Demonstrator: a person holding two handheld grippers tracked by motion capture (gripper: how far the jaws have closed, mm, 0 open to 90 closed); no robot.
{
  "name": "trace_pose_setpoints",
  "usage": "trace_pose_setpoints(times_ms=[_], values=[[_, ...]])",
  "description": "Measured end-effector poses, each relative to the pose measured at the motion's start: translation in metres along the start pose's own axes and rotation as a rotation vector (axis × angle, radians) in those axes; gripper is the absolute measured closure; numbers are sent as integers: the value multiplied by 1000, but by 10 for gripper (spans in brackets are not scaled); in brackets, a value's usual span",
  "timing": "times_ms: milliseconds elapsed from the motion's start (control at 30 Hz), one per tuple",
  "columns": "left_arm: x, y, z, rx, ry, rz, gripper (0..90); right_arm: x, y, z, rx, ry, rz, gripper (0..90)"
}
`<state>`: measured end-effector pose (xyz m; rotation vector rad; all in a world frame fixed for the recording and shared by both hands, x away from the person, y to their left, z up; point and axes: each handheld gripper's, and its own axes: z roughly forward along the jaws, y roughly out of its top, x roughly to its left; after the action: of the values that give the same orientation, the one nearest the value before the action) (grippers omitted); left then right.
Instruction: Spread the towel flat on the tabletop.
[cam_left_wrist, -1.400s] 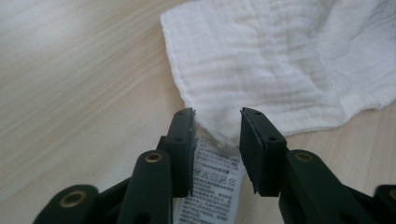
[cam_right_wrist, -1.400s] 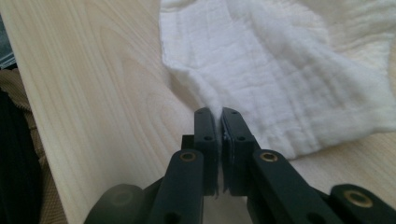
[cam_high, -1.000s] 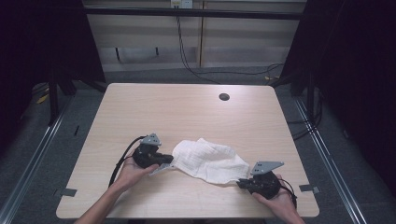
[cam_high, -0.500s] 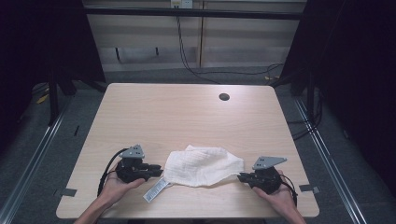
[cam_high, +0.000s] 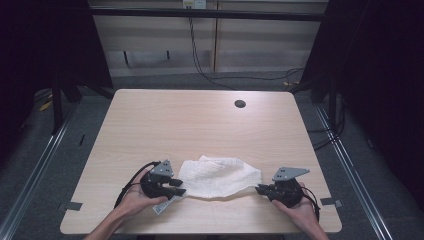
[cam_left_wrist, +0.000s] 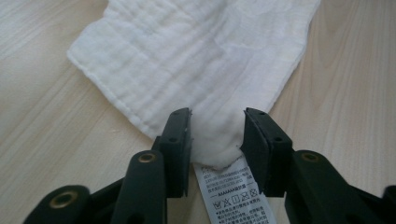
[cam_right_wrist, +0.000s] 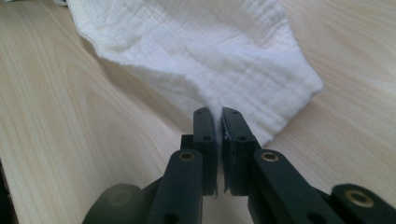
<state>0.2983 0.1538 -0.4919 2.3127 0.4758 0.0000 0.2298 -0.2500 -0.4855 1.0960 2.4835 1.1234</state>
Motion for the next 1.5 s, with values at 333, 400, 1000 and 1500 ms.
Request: trace_pose_setpoints(times_ms=[333, 400, 1000, 1500], values=[[-13, -3, 3, 15, 36, 121, 549, 0, -1, 1, 7, 1, 3, 846], [-20, -1, 6, 22, 55, 159, 592, 0, -1, 1, 8, 2, 6, 846], [-6, 6, -2, -41, -51, 38, 873, 0, 1, 0, -1, 4, 12, 837], [-3, 4, 7, 14, -9, 42, 824, 1, 1, 2, 3, 14, 11, 824]])
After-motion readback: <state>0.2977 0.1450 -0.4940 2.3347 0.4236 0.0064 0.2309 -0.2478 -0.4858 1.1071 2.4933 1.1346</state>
